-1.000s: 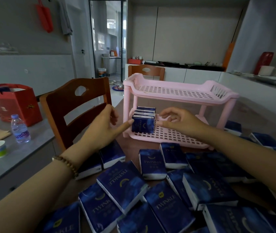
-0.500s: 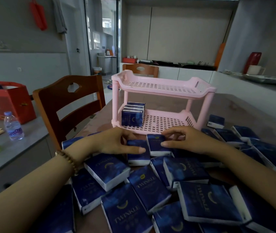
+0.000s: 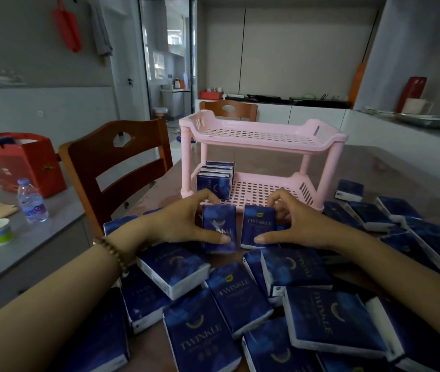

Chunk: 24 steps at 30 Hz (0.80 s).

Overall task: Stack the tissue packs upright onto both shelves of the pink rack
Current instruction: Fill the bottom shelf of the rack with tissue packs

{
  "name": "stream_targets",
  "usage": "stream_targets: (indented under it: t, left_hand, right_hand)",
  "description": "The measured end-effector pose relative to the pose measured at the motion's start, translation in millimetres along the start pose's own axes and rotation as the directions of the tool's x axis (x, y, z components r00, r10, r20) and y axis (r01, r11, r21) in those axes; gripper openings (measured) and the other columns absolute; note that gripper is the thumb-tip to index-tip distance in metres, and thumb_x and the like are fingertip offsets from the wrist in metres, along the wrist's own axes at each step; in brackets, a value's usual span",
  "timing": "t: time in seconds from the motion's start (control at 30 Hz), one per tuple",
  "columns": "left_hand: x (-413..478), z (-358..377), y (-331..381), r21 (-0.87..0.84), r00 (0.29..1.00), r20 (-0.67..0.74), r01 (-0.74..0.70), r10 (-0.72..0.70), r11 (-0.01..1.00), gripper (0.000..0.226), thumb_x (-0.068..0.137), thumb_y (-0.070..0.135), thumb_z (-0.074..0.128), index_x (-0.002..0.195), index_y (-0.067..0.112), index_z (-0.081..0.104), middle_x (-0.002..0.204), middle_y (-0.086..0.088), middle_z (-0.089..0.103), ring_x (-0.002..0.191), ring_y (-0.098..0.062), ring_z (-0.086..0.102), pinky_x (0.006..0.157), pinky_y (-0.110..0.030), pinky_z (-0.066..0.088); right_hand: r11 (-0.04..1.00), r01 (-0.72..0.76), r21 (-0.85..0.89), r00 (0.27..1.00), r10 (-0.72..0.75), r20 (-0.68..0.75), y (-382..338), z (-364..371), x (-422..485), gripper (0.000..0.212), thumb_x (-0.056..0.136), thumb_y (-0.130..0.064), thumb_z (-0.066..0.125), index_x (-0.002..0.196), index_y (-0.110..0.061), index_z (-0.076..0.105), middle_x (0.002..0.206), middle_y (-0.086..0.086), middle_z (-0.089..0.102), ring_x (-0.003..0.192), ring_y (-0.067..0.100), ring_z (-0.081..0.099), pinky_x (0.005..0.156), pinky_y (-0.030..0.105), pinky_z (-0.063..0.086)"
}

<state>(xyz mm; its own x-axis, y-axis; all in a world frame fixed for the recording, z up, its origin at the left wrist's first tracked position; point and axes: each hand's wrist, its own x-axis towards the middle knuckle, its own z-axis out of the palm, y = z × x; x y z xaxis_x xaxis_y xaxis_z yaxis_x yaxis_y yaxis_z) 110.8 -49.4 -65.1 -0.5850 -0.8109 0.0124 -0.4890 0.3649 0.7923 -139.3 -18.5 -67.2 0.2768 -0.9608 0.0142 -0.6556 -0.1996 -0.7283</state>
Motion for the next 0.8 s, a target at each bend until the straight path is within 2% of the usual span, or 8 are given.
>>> stream_targets:
  t: [0.13,0.2,0.33,0.4,0.47,0.53,0.67,0.8]
  left_hand:
    - [2,0,-1,-0.231,0.985,-0.166,0.015,-0.054,0.973,0.048,0.077,0.008,0.072,0.119,0.004,0.048,0.098,-0.002,0.07,0.079,-0.006,0.07,0.063,-0.016,0.056]
    - [4,-2,-1,-0.315,0.98,-0.187,0.001,-0.063,0.949,0.039,0.087,0.011,0.061,0.124,0.002,0.05,0.096,-0.007,0.071,0.077,-0.007,0.071,0.065,-0.017,0.057]
    - [3,0,9,-0.35,0.978,-0.21,-0.092,0.017,0.932,0.029,0.098,0.023,0.042,0.12,0.011,0.057,0.102,-0.007,0.072,0.085,-0.01,0.069,0.067,-0.022,0.057]
    - [1,2,15,-0.324,0.983,-0.175,-0.119,0.064,0.939,0.025,0.098,0.029,0.04,0.109,0.02,0.061,0.092,0.009,0.074,0.083,-0.001,0.068,0.068,-0.015,0.053]
    - [-2,2,18,-0.245,0.985,-0.12,-0.153,0.126,0.957,0.024,0.092,0.026,0.054,0.116,0.024,0.058,0.103,0.011,0.071,0.094,0.002,0.066,0.073,-0.011,0.051]
    - [-5,-3,17,-0.117,0.979,-0.088,-0.192,0.182,0.974,0.043,0.085,0.016,0.066,0.125,0.022,0.053,0.115,0.01,0.065,0.102,0.004,0.062,0.08,-0.009,0.049]
    - [-8,-12,16,0.106,0.972,-0.08,-0.213,0.222,0.971,0.05,0.08,0.013,0.071,0.121,0.024,0.045,0.105,0.022,0.053,0.088,0.015,0.059,0.07,-0.003,0.047]
    - [-2,-7,3,0.224,0.969,-0.095,-0.205,0.23,0.953,0.043,0.074,0.024,0.077,0.104,0.018,0.047,0.107,0.01,0.061,0.097,-0.003,0.061,0.079,-0.02,0.054]
  right_hand:
    - [0.975,0.072,0.211,0.984,-0.035,-0.175,-4,2,0,0.032,0.078,-0.02,0.072,0.087,-0.016,0.042,0.105,0.001,0.069,0.091,0.014,0.065,0.08,0.031,0.053]
    - [0.909,0.145,0.392,0.963,-0.038,-0.268,-10,-2,0,0.025,0.079,-0.017,0.068,0.083,-0.016,0.043,0.097,0.004,0.071,0.086,0.015,0.068,0.071,0.028,0.058]
    - [0.799,0.218,0.56,0.966,-0.097,-0.238,-24,3,6,0.033,0.069,-0.021,0.072,0.087,-0.018,0.044,0.1,0.014,0.071,0.088,0.029,0.066,0.075,0.042,0.055]
    - [0.799,0.25,0.547,0.959,-0.129,-0.251,-29,14,12,0.031,0.074,-0.012,0.071,0.088,-0.016,0.044,0.1,0.014,0.066,0.082,0.021,0.067,0.064,0.033,0.058]
    - [0.812,0.283,0.511,0.947,-0.153,-0.282,-33,20,18,0.031,0.076,-0.006,0.07,0.091,-0.016,0.045,0.097,0.008,0.057,0.076,0.011,0.066,0.056,0.024,0.055]
    - [0.857,0.295,0.422,0.941,-0.185,-0.282,-35,19,20,0.04,0.075,-0.008,0.073,0.103,-0.024,0.048,0.1,-0.002,0.053,0.078,0.006,0.064,0.061,0.019,0.054]
    - [0.952,0.295,0.086,0.951,-0.284,-0.119,-33,15,20,0.071,0.075,-0.016,0.076,0.131,-0.035,0.038,0.123,-0.019,0.047,0.107,-0.001,0.053,0.085,0.016,0.05]
    - [0.956,0.28,-0.086,0.959,-0.282,-0.007,-25,18,21,0.059,0.075,-0.018,0.076,0.124,-0.03,0.046,0.116,-0.016,0.056,0.105,-0.007,0.052,0.089,0.011,0.044]
